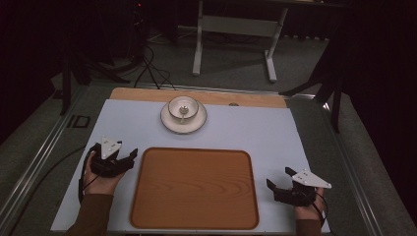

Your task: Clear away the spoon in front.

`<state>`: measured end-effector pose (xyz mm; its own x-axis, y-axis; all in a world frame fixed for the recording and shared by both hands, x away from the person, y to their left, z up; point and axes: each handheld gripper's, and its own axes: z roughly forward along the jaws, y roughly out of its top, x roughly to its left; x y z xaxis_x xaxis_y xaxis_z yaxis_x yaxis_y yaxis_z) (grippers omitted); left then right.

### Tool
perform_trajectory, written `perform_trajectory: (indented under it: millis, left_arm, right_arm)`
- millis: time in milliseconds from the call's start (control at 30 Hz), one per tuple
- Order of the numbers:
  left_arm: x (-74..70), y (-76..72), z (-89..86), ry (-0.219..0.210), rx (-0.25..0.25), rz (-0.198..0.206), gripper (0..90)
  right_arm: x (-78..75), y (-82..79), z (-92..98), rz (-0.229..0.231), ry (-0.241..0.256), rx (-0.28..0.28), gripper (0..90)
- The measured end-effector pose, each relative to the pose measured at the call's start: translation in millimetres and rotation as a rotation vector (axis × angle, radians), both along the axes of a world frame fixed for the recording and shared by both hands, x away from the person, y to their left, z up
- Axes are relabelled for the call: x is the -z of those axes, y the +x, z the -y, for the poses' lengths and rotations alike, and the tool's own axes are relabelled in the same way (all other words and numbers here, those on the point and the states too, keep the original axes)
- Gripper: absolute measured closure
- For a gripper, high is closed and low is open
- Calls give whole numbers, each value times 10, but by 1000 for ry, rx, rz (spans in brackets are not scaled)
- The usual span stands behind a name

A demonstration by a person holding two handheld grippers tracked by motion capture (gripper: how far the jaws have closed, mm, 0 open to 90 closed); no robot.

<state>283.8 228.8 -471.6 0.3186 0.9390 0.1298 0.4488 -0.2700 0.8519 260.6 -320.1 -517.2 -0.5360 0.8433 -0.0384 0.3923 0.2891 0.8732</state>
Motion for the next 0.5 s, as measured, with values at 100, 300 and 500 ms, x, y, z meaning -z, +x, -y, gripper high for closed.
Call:
perform_trajectory:
  millis: [100,300,500]
  left_arm:
    - [-65,64,69,16,16,14,397]
    - [-163,173,179,37,39,26,398]
    - [-228,276,290,43,62,28,401]
  right_arm:
    - [-1,0,1,-1,0,0,137]
    - [-2,-1,4,1,2,0,138]
    - [-3,1,5,-1,3,-2,138]
